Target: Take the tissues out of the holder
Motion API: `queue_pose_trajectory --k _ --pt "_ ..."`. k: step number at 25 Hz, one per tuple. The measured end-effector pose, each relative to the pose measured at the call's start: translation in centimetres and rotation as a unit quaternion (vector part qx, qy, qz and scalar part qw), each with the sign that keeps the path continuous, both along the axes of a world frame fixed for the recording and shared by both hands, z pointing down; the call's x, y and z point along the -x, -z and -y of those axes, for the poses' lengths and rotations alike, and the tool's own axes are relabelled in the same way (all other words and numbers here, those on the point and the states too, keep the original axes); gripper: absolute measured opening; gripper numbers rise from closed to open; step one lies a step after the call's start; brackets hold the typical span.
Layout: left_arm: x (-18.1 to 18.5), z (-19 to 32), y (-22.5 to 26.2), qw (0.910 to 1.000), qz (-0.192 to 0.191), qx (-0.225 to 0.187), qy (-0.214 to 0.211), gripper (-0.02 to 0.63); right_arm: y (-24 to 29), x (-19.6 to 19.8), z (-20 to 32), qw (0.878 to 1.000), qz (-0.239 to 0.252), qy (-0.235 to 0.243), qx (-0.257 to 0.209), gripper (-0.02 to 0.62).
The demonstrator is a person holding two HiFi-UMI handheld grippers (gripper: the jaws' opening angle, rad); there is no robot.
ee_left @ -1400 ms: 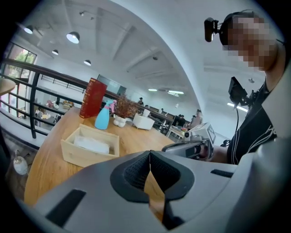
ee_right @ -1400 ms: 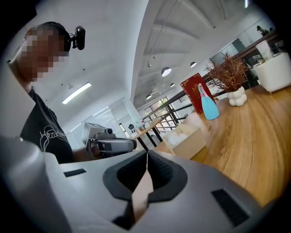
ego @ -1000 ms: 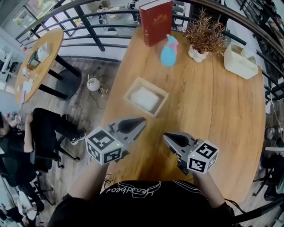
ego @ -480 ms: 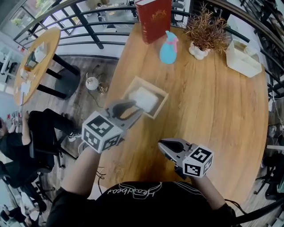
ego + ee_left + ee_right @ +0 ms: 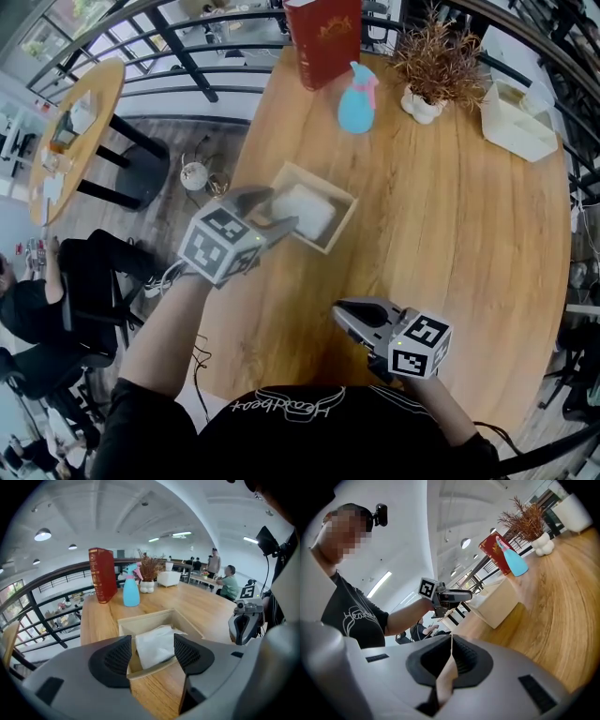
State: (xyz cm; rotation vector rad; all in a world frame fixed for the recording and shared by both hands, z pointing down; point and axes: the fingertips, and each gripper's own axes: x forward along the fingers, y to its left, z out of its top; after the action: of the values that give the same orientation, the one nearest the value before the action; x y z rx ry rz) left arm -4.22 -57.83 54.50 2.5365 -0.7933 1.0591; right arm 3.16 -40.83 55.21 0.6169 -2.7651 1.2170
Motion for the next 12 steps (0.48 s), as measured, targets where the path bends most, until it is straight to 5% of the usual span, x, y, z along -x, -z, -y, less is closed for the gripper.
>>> queue_pose_trajectory --k 12 --pt "0.2 0.6 -2.6 0.9917 0.086 0.085 -0.043 0.234 -0.5 1.5 -1.0 1.000 0.003 0.016 0.010 0.018"
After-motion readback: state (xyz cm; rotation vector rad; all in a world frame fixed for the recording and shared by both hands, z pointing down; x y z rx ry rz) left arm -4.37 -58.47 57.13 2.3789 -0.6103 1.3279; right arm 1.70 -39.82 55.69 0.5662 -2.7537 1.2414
